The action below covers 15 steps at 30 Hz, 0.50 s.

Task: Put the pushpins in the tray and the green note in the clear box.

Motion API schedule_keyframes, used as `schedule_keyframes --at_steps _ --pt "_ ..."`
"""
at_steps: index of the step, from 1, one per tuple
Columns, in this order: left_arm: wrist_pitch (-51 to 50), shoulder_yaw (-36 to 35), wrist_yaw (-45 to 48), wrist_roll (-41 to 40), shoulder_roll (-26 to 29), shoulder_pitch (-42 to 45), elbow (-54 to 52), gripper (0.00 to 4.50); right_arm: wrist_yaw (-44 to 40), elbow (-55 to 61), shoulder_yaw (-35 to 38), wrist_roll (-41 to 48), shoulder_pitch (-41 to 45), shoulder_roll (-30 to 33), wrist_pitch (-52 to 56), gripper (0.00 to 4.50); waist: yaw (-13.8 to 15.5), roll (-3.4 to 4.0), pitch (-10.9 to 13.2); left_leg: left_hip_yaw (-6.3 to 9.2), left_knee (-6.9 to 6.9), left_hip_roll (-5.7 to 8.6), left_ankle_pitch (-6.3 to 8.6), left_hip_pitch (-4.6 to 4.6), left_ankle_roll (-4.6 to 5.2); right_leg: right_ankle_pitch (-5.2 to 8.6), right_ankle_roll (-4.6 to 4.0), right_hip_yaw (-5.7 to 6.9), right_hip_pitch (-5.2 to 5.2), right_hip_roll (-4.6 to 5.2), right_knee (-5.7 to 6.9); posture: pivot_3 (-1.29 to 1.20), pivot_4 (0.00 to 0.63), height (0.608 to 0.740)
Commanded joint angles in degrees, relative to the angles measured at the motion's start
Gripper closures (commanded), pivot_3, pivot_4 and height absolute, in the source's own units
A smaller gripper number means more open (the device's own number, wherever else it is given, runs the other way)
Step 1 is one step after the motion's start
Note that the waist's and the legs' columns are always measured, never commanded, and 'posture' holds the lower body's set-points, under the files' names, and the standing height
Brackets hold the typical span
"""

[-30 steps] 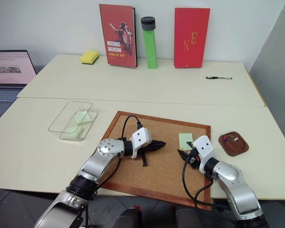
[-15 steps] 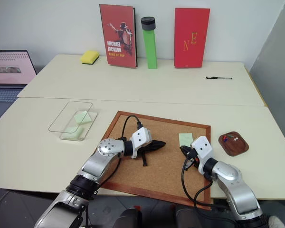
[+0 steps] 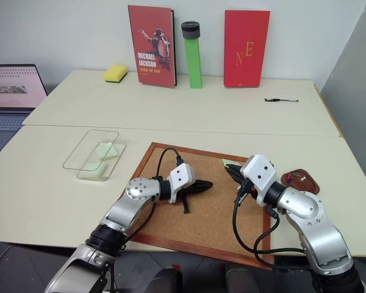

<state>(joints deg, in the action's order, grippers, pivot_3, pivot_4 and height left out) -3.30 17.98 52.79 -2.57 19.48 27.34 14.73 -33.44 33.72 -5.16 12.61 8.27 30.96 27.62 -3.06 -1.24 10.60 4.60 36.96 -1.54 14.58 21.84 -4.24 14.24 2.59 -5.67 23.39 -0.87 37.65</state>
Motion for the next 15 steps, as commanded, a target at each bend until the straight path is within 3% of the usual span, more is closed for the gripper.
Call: schedule_keyframes --at_steps 1,2,15 --pt "-1.09 -2.57 -2.46 -0.11 -0.19 1.61 2.76 4.50 -0.10 2.00 0.59 0.51 2.30 0.18 -0.01 4.46 -0.08 -0.02 0.01 -0.01 0.02 0.00 0.00 -0.01 0.00 0.00 0.00 0.00 0.00 0.00 0.00 0.00 0.150 0.740" --pt "-0.78 -2.97 -2.74 -0.14 -0.05 2.05 2.88 4.50 -0.19 1.92 0.66 0.55 2.55 0.20 0.02 4.46 -0.14 -0.04 0.02 -0.01 0.02 -0.01 -0.01 -0.01 0.01 0.00 0.00 -0.01 0.00 0.00 0.00 0.00 0.150 0.740" --pt "2.20 -7.09 1.03 -3.42 0.95 10.36 3.78 1.93 -0.63 -0.59 1.76 1.80 7.57 1.21 4.56 4.50 -0.02 -0.07 0.06 0.00 -0.09 -0.02 0.01 0.66 0.00 -0.19 0.32 0.05 0.57 -0.02 -0.02 0.00 0.150 0.740"
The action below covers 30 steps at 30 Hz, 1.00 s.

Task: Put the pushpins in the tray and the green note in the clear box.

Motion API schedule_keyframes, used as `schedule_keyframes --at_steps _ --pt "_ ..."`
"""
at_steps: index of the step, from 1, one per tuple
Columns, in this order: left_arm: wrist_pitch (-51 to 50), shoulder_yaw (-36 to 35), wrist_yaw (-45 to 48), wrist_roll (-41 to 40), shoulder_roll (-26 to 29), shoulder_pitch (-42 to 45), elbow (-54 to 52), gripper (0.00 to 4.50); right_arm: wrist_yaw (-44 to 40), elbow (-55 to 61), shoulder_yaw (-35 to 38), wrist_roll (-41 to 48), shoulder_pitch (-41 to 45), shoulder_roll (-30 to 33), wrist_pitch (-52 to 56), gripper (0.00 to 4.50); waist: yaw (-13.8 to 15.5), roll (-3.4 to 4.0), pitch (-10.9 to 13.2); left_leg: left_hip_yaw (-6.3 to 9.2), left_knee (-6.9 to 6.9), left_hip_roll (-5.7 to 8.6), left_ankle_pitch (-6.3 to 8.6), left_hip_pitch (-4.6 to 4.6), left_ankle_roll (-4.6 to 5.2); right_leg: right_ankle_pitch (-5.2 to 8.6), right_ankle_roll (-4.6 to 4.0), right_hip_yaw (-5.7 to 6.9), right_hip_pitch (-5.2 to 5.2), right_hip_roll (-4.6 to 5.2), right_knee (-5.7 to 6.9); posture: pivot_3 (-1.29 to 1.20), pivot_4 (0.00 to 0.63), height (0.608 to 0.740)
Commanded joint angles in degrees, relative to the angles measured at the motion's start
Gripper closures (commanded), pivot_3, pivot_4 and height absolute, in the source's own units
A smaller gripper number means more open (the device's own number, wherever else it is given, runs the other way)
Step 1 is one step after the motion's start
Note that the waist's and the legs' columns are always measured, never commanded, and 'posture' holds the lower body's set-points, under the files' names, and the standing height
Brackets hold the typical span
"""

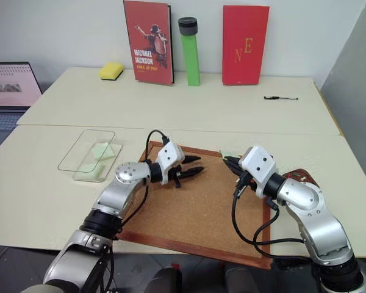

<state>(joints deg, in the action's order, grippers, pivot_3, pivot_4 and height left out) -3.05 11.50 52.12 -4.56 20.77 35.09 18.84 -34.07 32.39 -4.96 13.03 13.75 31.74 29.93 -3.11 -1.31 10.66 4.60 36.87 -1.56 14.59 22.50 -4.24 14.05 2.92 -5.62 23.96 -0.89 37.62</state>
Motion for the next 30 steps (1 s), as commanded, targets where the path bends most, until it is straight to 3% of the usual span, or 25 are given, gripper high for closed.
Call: schedule_keyframes --at_steps 1,5,20,30 --pt "2.10 -0.65 2.26 -1.72 -0.57 3.37 -0.58 1.74 0.04 0.90 1.55 1.75 2.69 0.41 3.41 4.50 0.05 0.00 0.00 0.00 0.02 0.02 0.00 0.15 0.00 0.00 0.00 -0.01 0.12 0.01 0.01 0.00 0.150 0.740" --pt "4.45 -0.10 4.84 -1.81 -1.18 6.43 0.03 0.89 0.10 2.14 1.83 4.22 5.03 0.45 8.61 4.50 0.12 0.00 0.00 0.02 0.04 0.02 0.00 0.22 0.00 -0.01 -0.01 0.03 0.18 0.00 0.02 0.00 0.150 0.740" --pt "15.80 2.21 8.19 1.49 -7.23 17.17 18.18 0.89 1.13 3.00 2.88 10.08 10.68 -0.11 17.63 4.50 0.01 -0.01 0.01 0.02 0.07 0.03 0.00 0.26 0.01 -0.01 0.00 0.02 0.20 -0.01 0.05 0.00 0.150 0.740" --pt "20.89 1.37 9.18 1.90 -8.65 19.71 24.85 2.74 3.35 3.91 3.48 12.39 11.55 -1.45 19.72 4.50 -0.05 -0.01 0.01 0.03 0.08 0.03 0.00 0.25 0.01 -0.01 0.00 0.02 0.20 -0.01 0.11 0.00 0.150 0.740"
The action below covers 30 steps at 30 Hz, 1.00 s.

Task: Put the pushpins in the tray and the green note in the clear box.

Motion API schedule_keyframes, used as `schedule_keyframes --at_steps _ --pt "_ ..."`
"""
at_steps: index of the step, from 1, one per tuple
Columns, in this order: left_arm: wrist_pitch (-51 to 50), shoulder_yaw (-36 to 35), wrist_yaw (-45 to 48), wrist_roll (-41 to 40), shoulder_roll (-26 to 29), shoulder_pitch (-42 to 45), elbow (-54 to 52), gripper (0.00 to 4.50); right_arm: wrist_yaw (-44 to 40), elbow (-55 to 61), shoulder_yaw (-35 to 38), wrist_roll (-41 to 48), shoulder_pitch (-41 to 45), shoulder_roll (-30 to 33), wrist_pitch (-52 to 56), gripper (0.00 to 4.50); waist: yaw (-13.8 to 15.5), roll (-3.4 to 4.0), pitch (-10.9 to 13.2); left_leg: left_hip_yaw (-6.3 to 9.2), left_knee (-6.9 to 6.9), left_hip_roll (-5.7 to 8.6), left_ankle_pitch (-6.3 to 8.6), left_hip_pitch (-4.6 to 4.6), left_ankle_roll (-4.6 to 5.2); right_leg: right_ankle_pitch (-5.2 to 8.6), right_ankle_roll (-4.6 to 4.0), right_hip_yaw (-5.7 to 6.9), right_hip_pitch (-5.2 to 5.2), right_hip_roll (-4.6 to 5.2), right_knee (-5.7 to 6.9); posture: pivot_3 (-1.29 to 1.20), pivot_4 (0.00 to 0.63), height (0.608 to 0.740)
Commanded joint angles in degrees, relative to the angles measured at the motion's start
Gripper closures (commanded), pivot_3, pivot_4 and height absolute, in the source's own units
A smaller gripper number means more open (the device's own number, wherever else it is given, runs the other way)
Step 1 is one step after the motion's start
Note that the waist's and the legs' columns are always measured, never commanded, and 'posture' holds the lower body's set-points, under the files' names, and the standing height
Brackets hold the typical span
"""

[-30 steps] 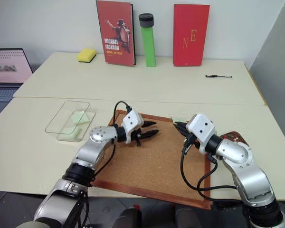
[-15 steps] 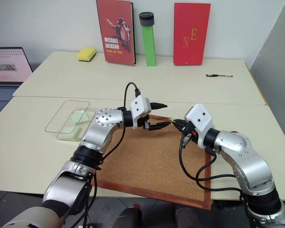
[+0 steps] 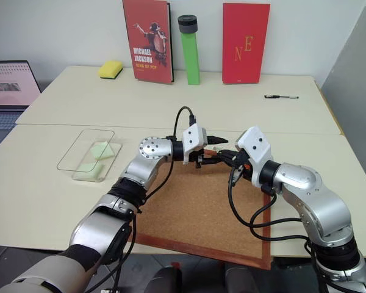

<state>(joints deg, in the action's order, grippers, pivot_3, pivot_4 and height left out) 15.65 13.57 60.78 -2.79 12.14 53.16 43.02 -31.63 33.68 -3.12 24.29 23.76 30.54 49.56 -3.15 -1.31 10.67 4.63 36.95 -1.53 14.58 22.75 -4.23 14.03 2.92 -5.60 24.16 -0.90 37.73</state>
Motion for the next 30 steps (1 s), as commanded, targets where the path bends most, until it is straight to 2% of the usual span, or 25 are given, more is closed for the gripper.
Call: schedule_keyframes --at_steps 1,9,17,23,30 --pt "2.41 -0.79 0.69 0.07 0.04 1.77 0.99 2.85 1.06 2.63 1.63 1.23 1.58 -0.29 0.14 4.50 0.00 0.00 0.00 0.00 0.00 0.00 0.00 0.00 0.00 0.00 0.00 0.00 0.00 0.00 0.00 0.00 0.150 0.740" --pt "4.05 -0.97 1.05 0.70 0.73 1.87 2.67 4.45 2.67 2.16 1.31 1.82 1.99 -0.89 -0.23 4.50 -0.01 0.00 0.00 0.01 0.02 0.00 0.00 0.00 0.00 0.00 0.00 0.00 0.00 0.00 0.03 0.00 0.150 0.740" --pt "3.59 -0.79 3.32 -0.12 0.55 0.20 1.03 4.45 4.83 2.04 2.43 2.39 2.49 -2.52 -0.39 4.50 -0.02 0.00 0.00 0.01 0.03 0.01 0.00 -0.01 0.00 0.00 0.00 0.01 0.00 0.00 0.07 0.00 0.150 0.740" --pt "3.74 -0.69 3.59 0.06 0.20 -1.21 0.10 4.45 7.48 3.11 8.12 5.08 1.96 -3.51 1.38 4.50 -0.01 0.00 0.00 0.02 0.03 0.01 0.00 -0.03 0.01 0.00 -0.01 0.00 0.00 0.00 0.13 0.00 0.150 0.740" --pt "4.37 -1.12 2.18 0.15 0.03 -2.01 -1.36 4.45 9.24 6.84 15.65 8.46 -1.22 -1.12 4.97 4.50 0.08 0.00 0.00 0.03 0.04 0.01 0.00 -0.02 0.01 -0.01 -0.01 0.00 -0.01 0.00 0.14 0.00 0.150 0.740"
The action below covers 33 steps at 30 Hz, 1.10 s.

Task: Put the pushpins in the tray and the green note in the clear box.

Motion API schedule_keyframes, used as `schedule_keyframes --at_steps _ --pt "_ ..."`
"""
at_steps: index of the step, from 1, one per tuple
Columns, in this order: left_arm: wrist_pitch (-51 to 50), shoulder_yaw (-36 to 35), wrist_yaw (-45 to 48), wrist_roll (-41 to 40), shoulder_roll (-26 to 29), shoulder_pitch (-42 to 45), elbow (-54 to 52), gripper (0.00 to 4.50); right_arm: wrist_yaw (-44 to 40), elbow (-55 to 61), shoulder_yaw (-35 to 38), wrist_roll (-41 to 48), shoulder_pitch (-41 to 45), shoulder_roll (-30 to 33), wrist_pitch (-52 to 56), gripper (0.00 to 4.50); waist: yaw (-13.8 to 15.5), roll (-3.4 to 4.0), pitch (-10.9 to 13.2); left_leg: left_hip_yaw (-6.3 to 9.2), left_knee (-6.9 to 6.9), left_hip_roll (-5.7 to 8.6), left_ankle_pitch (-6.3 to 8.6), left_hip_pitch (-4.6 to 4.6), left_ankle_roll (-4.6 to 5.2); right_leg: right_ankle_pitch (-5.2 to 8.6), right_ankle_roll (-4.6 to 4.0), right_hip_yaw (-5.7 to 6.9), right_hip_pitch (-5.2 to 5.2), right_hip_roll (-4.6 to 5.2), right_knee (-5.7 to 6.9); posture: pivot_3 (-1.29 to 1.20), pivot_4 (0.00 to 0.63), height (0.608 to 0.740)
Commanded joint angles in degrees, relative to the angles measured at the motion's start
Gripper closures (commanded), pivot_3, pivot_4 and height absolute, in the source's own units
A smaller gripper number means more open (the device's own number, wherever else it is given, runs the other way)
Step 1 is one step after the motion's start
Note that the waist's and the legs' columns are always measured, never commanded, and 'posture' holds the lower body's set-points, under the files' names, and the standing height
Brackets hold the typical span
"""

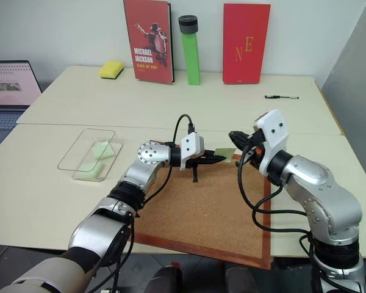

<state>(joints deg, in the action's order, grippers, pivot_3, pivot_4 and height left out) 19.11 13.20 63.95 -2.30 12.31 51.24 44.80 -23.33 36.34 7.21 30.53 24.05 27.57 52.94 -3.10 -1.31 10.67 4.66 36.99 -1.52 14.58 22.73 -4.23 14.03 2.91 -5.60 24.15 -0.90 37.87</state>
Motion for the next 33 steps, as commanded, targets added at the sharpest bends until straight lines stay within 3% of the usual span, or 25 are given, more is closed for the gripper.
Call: schedule_keyframes --at_steps 1,7,14,29,30,31,33 --pt "0.94 -0.67 -1.13 -0.20 0.02 -0.29 -3.58 4.45 1.04 4.69 6.92 2.49 -2.49 2.67 2.03 4.50 0.04 0.00 0.00 0.00 0.00 0.00 0.00 0.00 0.00 0.00 0.00 0.00 0.00 0.00 0.01 0.00 0.150 0.740" --pt "-0.71 -0.07 -2.86 0.87 1.79 -3.63 -10.54 4.45 1.32 6.04 13.47 -4.35 -16.18 10.81 -0.35 4.50 0.37 0.00 0.00 0.01 -0.01 0.01 0.00 -0.02 0.00 0.00 0.00 0.00 -0.03 0.01 0.00 0.00 0.150 0.740" --pt "-4.59 1.22 -2.95 1.20 3.81 -7.65 -20.75 4.45 0.02 2.04 12.02 -15.30 -31.17 16.32 -10.37 4.50 0.22 0.02 -0.01 -0.05 0.03 0.02 0.00 -0.16 0.00 0.00 0.02 -0.09 -0.09 0.00 0.07 0.00 0.150 0.740" --pt "-10.96 2.00 -3.14 0.23 5.30 -10.62 -30.08 4.45 -1.03 -15.66 3.98 -24.75 -28.29 15.46 -22.97 4.50 -0.16 0.01 -0.01 -0.12 0.01 0.02 -0.03 -0.79 0.03 -0.02 0.06 -0.17 -0.62 0.00 0.06 0.00 0.150 0.740" --pt "-11.13 1.99 -3.24 0.18 5.39 -10.71 -30.25 4.50 -1.05 -16.40 3.66 -25.14 -27.91 15.44 -23.35 4.04 -0.15 0.01 -0.01 -0.12 0.00 0.02 -0.03 -0.79 0.03 -0.02 0.06 -0.17 -0.62 0.00 0.06 0.00 0.150 0.740" --pt "-11.28 2.00 -3.34 0.17 5.47 -10.77 -30.42 4.50 -1.06 -17.15 3.35 -25.58 -27.53 15.39 -23.75 3.99 -0.14 0.01 -0.01 -0.11 0.01 0.02 -0.03 -0.79 0.02 -0.02 0.06 -0.16 -0.62 0.00 0.07 0.00 0.150 0.740" --pt "-11.51 2.00 -3.52 0.15 5.55 -10.76 -30.55 4.50 -1.02 -18.38 2.81 -26.30 -26.74 15.12 -24.37 3.46 -0.12 0.01 -0.01 -0.11 0.01 0.02 -0.03 -0.79 0.02 -0.02 0.06 -0.16 -0.63 0.00 0.07 0.00 0.150 0.740"
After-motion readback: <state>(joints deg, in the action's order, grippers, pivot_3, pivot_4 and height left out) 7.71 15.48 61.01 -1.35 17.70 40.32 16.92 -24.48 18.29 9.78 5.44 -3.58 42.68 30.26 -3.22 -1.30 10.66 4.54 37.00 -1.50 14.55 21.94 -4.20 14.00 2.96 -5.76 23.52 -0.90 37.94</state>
